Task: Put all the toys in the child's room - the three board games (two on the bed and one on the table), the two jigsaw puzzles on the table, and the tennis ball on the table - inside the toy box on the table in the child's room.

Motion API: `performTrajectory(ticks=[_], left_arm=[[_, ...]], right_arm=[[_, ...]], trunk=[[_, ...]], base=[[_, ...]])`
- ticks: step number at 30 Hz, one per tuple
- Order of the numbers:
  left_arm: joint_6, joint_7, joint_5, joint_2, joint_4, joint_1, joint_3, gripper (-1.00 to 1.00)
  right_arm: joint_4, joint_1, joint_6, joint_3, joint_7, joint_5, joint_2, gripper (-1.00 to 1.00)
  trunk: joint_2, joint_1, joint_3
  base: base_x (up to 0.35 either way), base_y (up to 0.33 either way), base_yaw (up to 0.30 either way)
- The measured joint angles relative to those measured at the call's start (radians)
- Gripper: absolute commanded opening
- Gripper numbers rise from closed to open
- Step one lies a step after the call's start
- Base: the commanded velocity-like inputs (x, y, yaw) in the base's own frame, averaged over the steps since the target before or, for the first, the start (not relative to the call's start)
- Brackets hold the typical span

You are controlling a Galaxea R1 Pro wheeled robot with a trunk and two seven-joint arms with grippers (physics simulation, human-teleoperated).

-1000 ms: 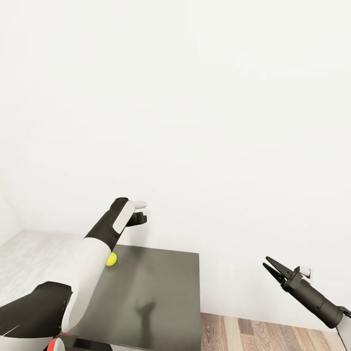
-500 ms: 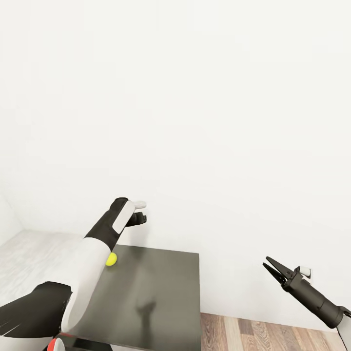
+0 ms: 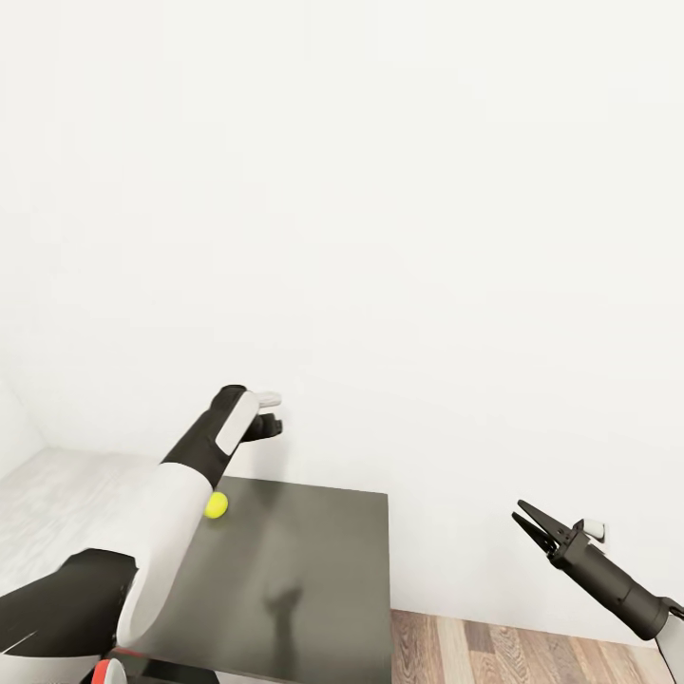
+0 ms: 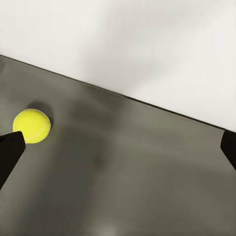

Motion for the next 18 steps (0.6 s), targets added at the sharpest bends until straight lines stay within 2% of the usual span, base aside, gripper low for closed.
performTrajectory(ticks=[11,18], left_arm=[[0.03,0.003,0.004,0.045,0.013,0.0,0.003,1.0],[0.032,0.004,0.001,0.095,0.071,-0.008,0.008,1.0]], right_arm=[[0.001,0.0,-0.002,0.0,0.0,0.0,0.002,1.0],[0.002,0.0,-0.003,0.0,-0.002,0.001,0.006,1.0]], trunk=[[0.0,0.0,0.0],[0.0,0.0,0.0]], base=[[0.0,0.0,0.0],[0.0,0.0,0.0]])
